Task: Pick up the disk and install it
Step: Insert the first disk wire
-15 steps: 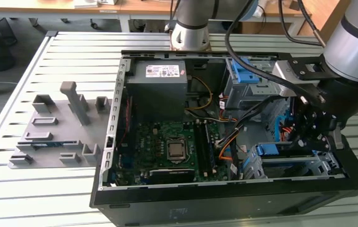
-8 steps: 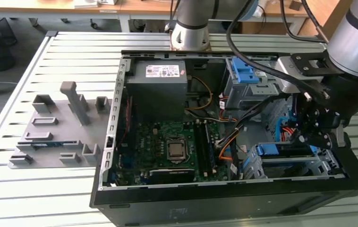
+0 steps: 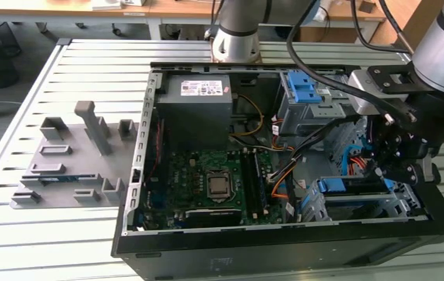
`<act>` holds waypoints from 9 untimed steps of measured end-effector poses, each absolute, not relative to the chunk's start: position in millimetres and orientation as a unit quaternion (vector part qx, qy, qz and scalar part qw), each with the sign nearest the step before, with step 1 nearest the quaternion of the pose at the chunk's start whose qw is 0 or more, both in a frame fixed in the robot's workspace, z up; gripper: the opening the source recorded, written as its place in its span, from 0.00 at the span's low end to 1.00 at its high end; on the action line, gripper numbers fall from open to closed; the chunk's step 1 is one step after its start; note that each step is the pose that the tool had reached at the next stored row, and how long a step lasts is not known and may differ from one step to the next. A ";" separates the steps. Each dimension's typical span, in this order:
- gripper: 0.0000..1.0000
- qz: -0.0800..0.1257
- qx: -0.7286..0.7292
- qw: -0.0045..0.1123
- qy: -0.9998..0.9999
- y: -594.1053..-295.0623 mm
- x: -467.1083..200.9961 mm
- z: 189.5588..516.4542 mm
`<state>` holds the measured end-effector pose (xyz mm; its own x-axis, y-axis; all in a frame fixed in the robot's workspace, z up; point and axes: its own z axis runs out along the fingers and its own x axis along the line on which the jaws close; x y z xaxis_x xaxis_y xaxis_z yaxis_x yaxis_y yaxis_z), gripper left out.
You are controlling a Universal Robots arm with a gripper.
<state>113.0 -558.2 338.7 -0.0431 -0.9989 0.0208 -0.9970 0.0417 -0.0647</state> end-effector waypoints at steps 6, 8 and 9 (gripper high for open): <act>0.11 -0.030 -0.692 0.015 0.722 -558.3 114.3 338.7; 0.11 -0.030 -0.692 0.015 0.722 -558.3 114.3 338.7; 0.11 -0.030 -0.692 0.015 0.722 -558.3 114.3 338.7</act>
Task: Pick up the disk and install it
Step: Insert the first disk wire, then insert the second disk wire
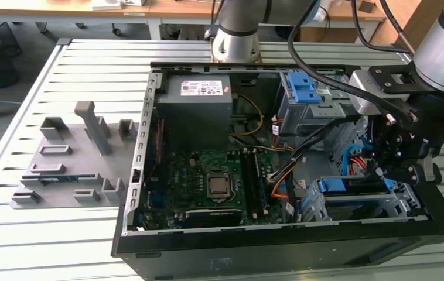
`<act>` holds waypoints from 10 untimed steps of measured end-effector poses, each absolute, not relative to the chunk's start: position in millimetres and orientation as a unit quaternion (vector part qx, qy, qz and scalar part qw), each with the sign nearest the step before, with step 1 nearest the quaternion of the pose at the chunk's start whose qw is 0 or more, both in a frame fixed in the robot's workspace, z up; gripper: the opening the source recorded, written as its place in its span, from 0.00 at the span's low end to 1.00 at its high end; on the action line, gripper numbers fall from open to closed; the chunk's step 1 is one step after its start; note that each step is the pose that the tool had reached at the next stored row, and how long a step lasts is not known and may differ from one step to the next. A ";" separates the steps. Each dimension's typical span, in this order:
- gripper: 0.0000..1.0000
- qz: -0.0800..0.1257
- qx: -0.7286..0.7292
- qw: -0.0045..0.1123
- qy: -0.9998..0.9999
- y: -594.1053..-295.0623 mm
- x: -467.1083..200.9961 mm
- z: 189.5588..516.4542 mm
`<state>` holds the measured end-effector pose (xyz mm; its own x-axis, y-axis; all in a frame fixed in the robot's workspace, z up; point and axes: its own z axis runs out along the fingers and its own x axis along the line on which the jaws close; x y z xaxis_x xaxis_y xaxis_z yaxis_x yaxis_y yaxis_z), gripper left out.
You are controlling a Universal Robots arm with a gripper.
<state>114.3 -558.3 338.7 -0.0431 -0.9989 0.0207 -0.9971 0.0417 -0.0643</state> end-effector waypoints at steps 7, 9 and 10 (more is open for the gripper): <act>0.11 -0.030 -0.692 0.015 0.721 -558.3 115.0 338.7; 0.11 -0.030 -0.692 0.015 0.722 -558.4 118.9 338.6; 0.11 -0.030 -0.692 0.015 0.722 -558.3 121.2 338.7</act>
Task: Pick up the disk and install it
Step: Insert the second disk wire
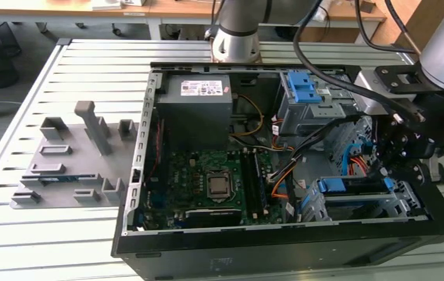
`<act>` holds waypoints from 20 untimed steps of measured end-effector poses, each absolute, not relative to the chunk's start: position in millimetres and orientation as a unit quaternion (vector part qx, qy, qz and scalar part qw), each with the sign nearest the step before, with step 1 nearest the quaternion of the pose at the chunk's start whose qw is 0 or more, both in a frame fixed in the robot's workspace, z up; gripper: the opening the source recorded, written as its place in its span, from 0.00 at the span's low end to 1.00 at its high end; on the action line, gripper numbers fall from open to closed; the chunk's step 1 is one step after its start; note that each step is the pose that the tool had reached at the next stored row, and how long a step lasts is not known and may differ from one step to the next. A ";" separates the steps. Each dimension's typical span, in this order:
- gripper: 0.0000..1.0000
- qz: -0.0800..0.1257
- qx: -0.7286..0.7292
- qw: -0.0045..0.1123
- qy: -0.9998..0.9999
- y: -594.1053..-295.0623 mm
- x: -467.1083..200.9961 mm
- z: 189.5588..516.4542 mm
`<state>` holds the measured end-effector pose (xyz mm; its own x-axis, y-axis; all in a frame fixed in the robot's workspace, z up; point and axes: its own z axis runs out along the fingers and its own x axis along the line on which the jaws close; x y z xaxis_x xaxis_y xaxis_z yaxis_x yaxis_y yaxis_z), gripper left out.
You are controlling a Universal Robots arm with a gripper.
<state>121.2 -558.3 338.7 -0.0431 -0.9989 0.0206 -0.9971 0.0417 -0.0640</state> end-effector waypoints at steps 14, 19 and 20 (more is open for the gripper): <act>0.11 -0.030 -0.692 0.014 0.722 -557.4 131.1 356.6; 0.11 -0.029 -0.692 0.014 0.722 -556.2 129.7 374.9; 0.11 -0.029 -0.692 0.014 0.722 -556.1 128.4 377.1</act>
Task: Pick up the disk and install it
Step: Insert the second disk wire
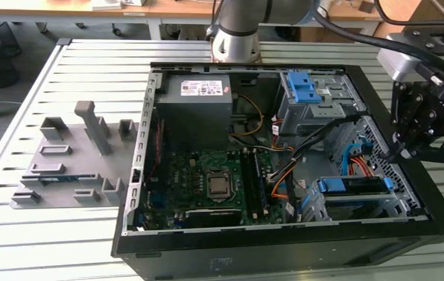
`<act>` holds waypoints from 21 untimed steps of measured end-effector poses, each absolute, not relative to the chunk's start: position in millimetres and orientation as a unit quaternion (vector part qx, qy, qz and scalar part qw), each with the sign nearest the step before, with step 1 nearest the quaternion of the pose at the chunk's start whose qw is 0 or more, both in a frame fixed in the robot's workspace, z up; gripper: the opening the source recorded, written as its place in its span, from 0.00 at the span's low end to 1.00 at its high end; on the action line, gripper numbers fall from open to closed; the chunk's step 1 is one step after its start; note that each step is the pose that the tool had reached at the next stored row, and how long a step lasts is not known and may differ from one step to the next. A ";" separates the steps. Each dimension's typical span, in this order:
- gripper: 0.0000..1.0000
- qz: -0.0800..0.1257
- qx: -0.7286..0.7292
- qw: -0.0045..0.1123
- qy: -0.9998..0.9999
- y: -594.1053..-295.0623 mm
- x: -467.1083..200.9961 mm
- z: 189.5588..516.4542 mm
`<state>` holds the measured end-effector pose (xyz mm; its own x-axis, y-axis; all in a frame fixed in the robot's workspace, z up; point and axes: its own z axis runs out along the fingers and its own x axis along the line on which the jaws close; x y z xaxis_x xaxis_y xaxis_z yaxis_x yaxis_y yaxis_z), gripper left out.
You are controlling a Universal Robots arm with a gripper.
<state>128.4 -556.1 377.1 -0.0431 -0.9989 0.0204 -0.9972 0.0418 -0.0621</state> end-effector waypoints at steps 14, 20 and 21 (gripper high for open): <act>0.11 -0.029 -0.691 0.014 0.722 -553.8 103.8 394.8; 0.11 -0.029 -0.691 0.015 0.722 -551.9 94.2 394.8; 0.11 -0.029 -0.691 0.015 0.722 -550.5 94.0 394.8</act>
